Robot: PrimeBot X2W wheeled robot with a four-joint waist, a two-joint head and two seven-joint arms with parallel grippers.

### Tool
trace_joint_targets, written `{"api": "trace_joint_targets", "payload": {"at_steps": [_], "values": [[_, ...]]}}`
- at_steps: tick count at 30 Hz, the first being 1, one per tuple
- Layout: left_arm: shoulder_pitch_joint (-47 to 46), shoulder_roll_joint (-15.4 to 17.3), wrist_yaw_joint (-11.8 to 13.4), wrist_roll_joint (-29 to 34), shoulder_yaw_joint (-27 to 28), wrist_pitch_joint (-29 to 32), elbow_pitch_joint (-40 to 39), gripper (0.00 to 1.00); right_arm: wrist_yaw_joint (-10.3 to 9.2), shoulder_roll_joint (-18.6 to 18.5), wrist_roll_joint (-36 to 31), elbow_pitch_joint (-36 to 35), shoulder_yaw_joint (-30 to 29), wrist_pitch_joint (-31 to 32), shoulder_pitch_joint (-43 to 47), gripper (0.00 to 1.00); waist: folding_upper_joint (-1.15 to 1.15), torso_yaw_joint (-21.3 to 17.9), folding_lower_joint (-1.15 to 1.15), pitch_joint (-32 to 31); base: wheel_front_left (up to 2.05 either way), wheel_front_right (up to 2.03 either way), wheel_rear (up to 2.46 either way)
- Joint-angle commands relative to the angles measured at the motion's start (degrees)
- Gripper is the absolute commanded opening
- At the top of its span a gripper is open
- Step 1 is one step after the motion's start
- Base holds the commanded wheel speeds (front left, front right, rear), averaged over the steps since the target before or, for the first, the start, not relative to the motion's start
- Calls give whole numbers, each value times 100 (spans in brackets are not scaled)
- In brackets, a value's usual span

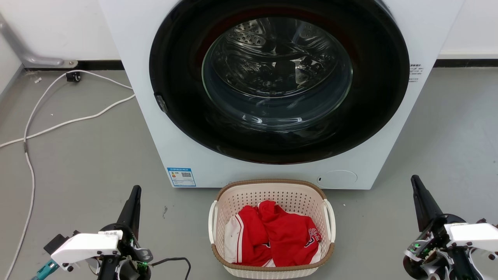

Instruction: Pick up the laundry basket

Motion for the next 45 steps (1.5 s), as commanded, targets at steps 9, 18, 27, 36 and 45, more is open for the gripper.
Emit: {"api": "trace_joint_targets", "payload": {"at_steps": [9,18,27,36,45], "values": [[80,-19,1,12,-164,-92,16,100,0,11,-42,-30,152,-147,161,100,0,-5,0,0,0,0,0],[49,19,1,361,-423,-392,-225,100,0,14,-665,-310,181,-395,279,100,0,2,0,2,0,0,0],[14,36,1,1661,-522,-614,-485,100,1,17,-2119,-719,171,-617,363,100,0,25,0,2,0,0,0],[-19,70,1,2898,-680,-815,-645,100,1,20,-3633,-1058,250,-819,482,100,0,45,0,8,0,0,0],[-34,134,0,3933,-822,-1000,-698,100,1,23,-4738,-1255,351,-878,551,100,0,60,0,6,0,0,0]]}}
